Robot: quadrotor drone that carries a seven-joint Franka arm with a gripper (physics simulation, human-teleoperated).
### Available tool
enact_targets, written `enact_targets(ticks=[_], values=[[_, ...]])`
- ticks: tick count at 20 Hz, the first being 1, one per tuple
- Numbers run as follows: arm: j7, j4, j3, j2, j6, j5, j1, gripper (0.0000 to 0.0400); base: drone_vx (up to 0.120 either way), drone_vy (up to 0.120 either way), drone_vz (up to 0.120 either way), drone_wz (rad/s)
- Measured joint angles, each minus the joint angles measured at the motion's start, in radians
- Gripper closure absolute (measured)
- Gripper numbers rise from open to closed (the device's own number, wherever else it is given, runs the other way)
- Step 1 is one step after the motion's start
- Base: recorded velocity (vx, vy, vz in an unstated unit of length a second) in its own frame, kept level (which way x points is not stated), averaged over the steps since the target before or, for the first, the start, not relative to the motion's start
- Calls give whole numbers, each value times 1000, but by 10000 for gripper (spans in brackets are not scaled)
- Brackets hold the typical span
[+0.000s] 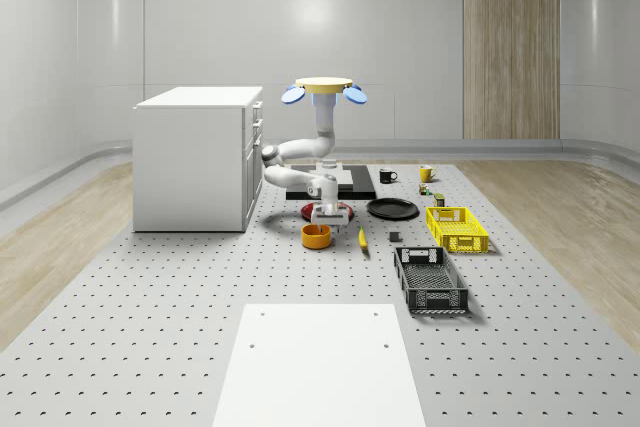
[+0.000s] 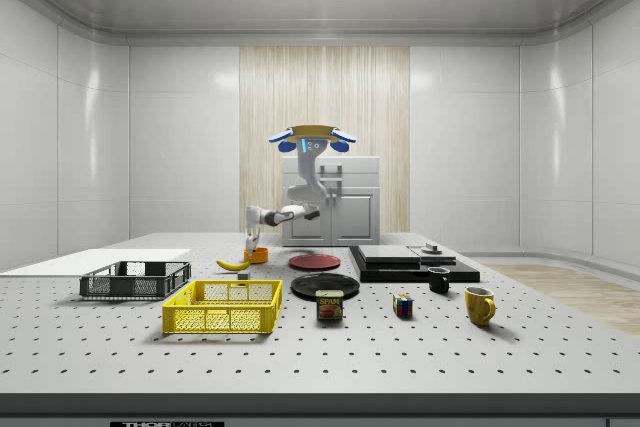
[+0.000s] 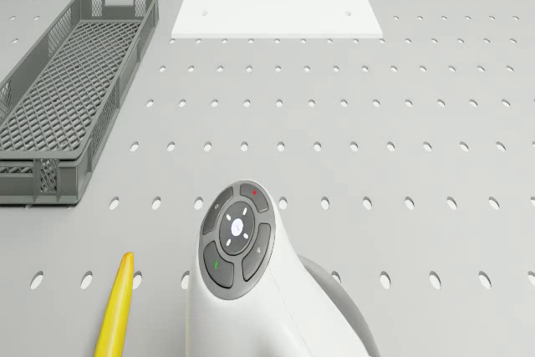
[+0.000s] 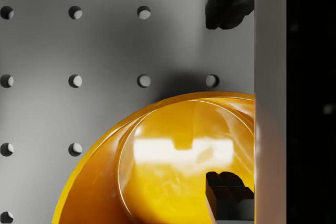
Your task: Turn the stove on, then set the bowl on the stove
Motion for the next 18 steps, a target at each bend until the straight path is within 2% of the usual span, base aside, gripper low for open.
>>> enact_targets(ticks=[14, 16, 18], values=[[-6, 22, -37, 11, 16, -37, -3, 0, 0, 0, 0, 0], [-7, 24, -40, 12, 17, -40, -3, 102, 0, 0, 0, 0], [-8, 25, -41, 14, 16, -42, -2, 180, 0, 0, 0, 0]])
